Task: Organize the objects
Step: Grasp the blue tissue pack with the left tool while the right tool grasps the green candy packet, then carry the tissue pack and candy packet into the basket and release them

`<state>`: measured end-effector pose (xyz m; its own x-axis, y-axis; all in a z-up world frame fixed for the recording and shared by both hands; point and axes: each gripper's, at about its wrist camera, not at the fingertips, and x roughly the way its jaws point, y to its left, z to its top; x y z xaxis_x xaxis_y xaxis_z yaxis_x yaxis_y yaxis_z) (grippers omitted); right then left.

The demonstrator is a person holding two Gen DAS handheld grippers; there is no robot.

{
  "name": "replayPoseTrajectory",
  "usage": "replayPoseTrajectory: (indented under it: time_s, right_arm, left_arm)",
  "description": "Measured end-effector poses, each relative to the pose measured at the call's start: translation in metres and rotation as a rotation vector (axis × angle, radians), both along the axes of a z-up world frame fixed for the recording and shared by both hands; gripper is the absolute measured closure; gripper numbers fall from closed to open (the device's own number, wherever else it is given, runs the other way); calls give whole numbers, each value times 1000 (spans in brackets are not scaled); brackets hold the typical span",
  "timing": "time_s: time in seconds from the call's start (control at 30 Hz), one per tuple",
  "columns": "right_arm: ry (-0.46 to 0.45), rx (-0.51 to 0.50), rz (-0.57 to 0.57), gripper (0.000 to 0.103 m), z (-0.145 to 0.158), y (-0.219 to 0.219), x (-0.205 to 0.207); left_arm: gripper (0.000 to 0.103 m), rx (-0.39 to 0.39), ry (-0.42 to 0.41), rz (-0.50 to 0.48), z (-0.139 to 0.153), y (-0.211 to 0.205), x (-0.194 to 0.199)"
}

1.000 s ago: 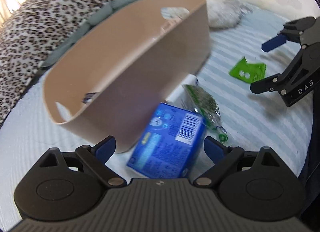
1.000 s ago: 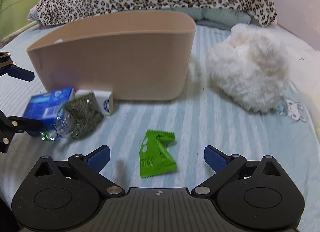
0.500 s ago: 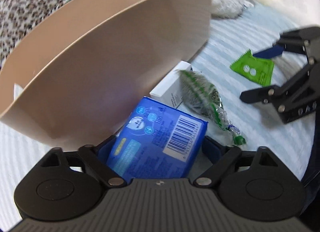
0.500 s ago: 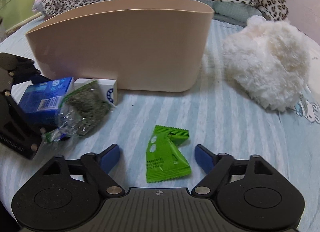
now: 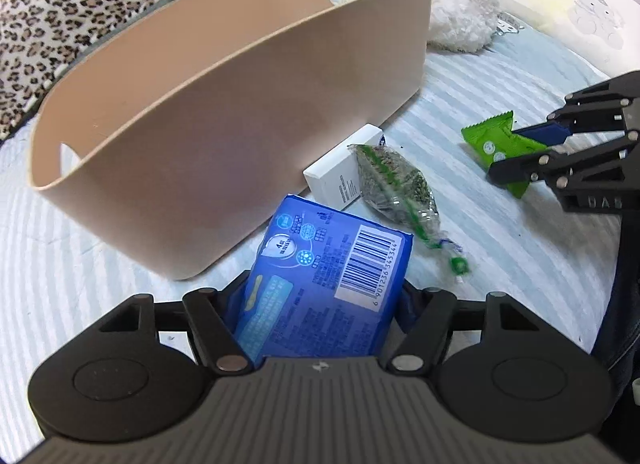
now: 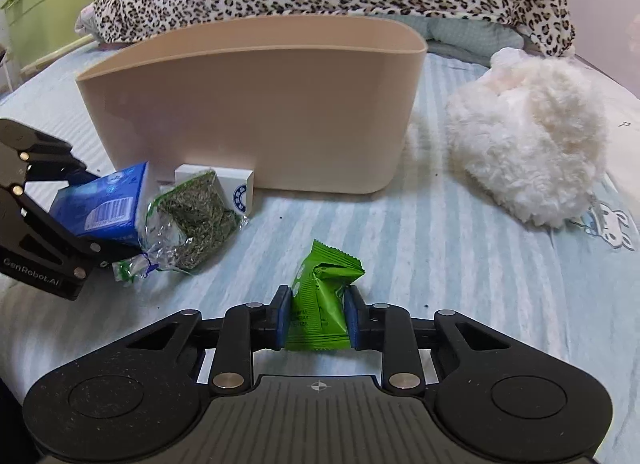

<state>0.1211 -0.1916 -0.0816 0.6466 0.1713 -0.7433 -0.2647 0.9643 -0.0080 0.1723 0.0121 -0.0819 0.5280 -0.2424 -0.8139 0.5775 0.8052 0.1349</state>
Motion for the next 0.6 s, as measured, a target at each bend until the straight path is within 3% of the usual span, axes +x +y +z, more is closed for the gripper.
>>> replayPoseTrajectory:
  time_s: [0.23,0.6]
  right_arm:
    - [-50,1,4,79,20,1,-10]
    - [-184,3,12,79,70,8,-9]
  left_arm:
    - [33,-21,-80,28,26,16,-23]
    - [33,-53,-271,68,83,34,-41]
